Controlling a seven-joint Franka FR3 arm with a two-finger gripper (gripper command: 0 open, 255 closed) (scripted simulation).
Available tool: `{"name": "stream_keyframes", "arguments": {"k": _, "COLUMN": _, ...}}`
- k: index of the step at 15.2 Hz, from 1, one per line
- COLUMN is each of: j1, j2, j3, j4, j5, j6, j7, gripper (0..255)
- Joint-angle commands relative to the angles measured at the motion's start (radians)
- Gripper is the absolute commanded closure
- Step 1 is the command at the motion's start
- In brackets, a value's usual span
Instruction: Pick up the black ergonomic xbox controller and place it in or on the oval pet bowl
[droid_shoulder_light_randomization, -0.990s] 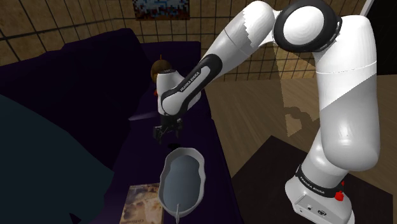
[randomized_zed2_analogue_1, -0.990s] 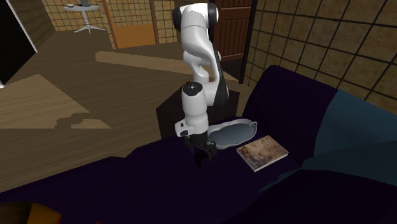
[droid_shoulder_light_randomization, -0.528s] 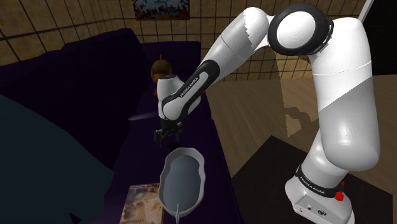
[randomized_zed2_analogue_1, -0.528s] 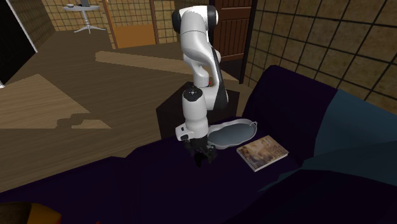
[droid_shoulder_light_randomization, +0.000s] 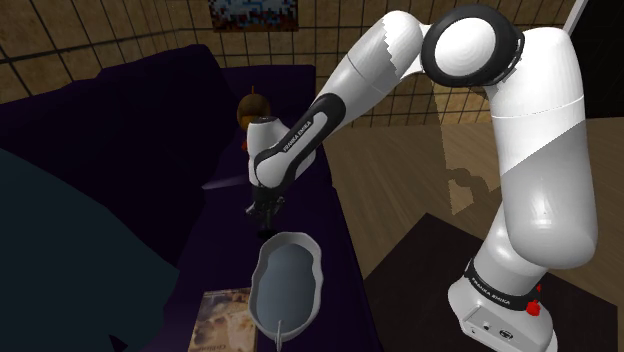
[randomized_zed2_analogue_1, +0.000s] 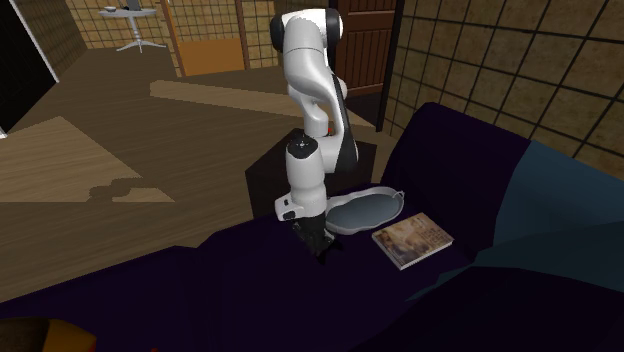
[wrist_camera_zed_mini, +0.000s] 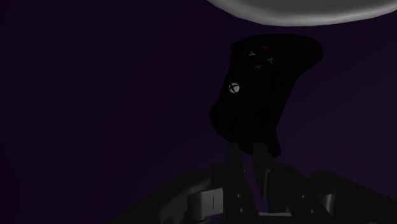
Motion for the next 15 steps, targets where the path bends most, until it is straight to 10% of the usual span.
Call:
{"name": "stream_keyframes", "arguments": {"k": 1, "j1": 0.001, "j2": 0.004, "j3": 0.001, "j4": -0.004, "j5": 0.0, "j6": -0.001, "j7": 0.0, "gripper": 255}}
{"name": "stream_keyframes", "arguments": {"k": 6, "j1": -0.001, "j2": -0.004, "j3": 0.001, "j4": -0.004, "j5": 0.001, "j6": 0.001, "j7": 0.0, "gripper": 255}}
{"name": "stream_keyframes", "arguments": {"k": 7, "j1": -0.001, "j2": -0.004, "j3": 0.001, "j4": -0.004, "j5": 0.001, "j6": 0.001, "j7": 0.0, "gripper": 0}}
{"name": "stream_keyframes", "arguments": {"k": 9, "j1": 0.058, "j2": -0.041, "j3": -0.026, "j4": 0.008, "j5": -0.028, "j6": -0.123, "j7": 0.121, "gripper": 0}}
{"name": "stream_keyframes", "arguments": {"k": 15, "j1": 0.067, "j2": 0.018, "j3": -0.035, "j4": 0.004, "j5": -0.043, "j6": -0.06, "j7": 0.131, "gripper": 0}}
